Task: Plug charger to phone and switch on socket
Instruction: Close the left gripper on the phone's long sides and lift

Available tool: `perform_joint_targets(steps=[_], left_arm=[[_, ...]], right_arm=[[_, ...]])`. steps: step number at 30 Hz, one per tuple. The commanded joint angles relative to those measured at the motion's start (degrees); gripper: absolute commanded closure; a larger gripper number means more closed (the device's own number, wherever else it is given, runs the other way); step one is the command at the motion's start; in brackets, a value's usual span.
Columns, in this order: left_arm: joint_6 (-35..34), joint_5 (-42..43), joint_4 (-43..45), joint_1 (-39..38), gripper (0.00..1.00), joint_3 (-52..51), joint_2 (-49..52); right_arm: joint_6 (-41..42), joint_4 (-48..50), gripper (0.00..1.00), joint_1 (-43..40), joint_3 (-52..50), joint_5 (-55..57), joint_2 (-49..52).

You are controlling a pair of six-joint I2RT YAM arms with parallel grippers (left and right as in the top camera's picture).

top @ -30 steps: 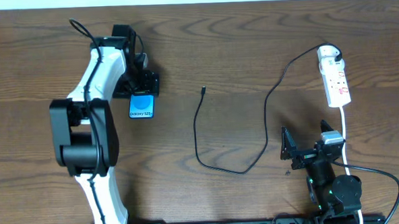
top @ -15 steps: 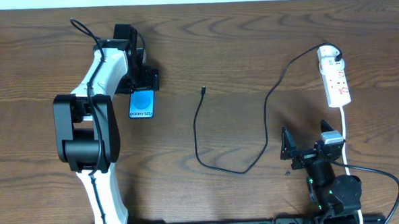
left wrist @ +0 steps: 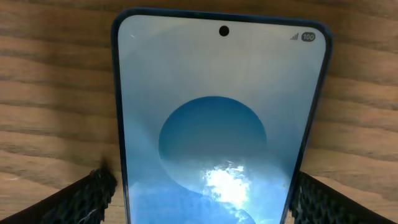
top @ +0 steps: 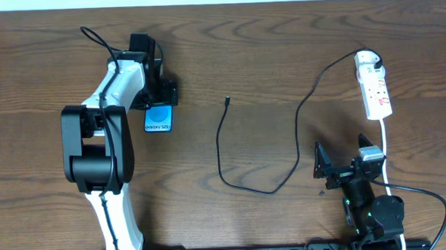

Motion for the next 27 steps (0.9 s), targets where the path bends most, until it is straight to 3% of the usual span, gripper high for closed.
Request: perform_joint_targets(steps=[1,27], left_arm=[[-0.59,0.44,0.98,-0.59,0.08,-3.48,1.73],[-3.34,-1.88,-0.81,-1.86,0.15,-6.16,1.73]], right_arm=[[-0.52,-0.04,0.01,-0.28,-0.20,-0.31,-0.37],[-0.52,-0.04,0.01,-0.28,-0.20,-0.31,-0.37]])
